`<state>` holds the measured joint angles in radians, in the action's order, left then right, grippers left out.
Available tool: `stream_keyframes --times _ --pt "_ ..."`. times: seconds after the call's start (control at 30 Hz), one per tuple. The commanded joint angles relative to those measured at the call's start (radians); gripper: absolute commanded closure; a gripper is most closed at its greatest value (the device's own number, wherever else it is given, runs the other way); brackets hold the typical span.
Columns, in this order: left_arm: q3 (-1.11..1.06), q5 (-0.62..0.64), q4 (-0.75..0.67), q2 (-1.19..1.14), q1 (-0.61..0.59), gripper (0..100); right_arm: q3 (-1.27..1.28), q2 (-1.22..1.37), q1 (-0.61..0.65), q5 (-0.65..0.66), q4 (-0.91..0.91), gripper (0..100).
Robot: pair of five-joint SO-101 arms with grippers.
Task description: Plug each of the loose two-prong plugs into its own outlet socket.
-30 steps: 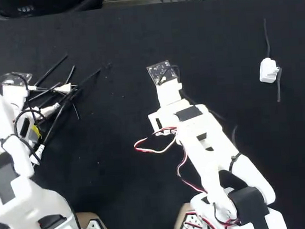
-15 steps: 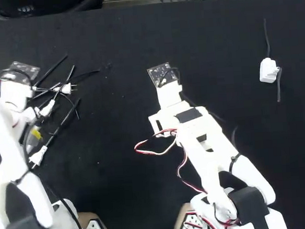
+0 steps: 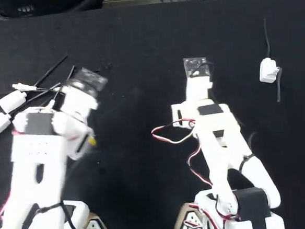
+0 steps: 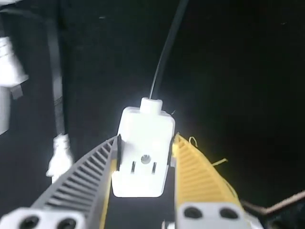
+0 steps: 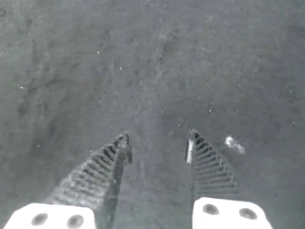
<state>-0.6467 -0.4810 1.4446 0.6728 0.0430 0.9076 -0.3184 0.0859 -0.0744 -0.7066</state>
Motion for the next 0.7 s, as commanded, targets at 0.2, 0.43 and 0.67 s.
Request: stream_keyframes --times 0.2,0.43,0.67 --pt "-0.406 0.086 -0.534 0.034 0.082 84 -0.027 -0.041 -0.023 -0.006 0.02 81.2" --pt "-0.378 0.086 -0.537 0.034 -0.028 74 -0.027 -0.041 -0.023 -0.005 0.02 81.2" --pt "-0.234 0.081 -0.431 0.028 -0.205 75 -0.027 -0.039 -0.023 -0.005 0.02 81.2"
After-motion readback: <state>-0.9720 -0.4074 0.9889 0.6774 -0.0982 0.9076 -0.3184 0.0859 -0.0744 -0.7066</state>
